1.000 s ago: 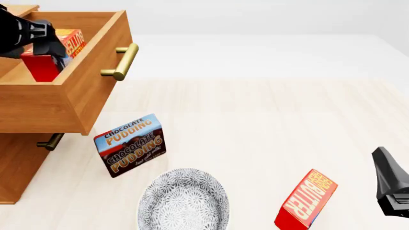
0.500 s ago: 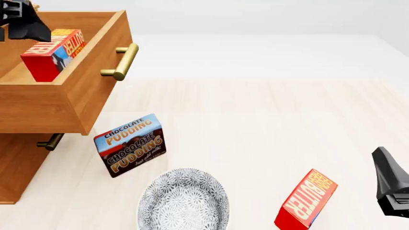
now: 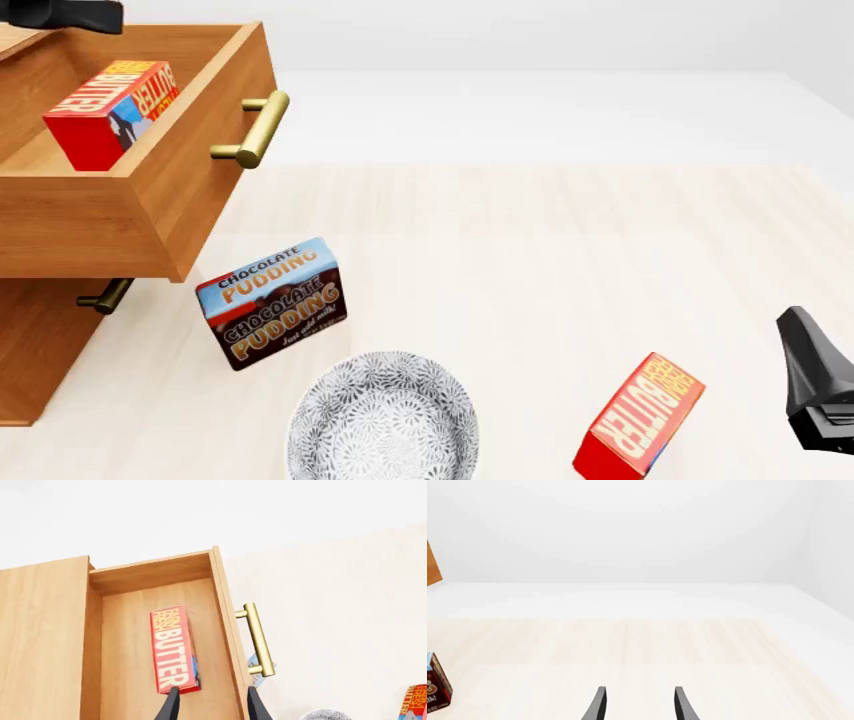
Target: Put the butter at the front in the top drawer of the cabinet and close it.
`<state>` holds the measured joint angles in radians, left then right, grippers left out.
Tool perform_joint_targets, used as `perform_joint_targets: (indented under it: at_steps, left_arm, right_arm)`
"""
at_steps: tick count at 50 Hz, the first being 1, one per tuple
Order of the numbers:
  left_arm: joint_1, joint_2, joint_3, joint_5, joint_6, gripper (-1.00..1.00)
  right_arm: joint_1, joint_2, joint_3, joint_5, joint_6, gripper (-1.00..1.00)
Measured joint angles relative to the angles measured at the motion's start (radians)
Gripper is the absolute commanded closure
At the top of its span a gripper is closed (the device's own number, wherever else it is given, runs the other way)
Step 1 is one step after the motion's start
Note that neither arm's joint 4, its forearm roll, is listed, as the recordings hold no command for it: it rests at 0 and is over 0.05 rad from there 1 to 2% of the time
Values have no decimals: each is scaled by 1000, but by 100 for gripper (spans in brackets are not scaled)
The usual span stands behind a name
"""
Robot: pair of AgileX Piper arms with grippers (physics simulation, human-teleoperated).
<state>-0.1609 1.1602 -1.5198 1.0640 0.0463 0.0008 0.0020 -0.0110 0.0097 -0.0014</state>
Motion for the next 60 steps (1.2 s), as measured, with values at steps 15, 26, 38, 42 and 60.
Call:
perform_joint_targets:
  at_steps: [15,26,38,42,60]
  left_arm:
    - [-114,54,-44,-55,31,-100]
    - [-204,119,-93,-89,52,-100]
    - [-299,204,-118,-142,57,-100]
    - [-330,233,-124,-162,53,-100]
    - [-432,374,-150,-250,15,-100]
  right_arm:
    - [0,0,0,0,0,-100]
    - [0,0,0,0,0,-100]
    - [0,0,0,0,0,-100]
    - [0,0,0,0,0,-100]
    - [0,0,0,0,0,-100]
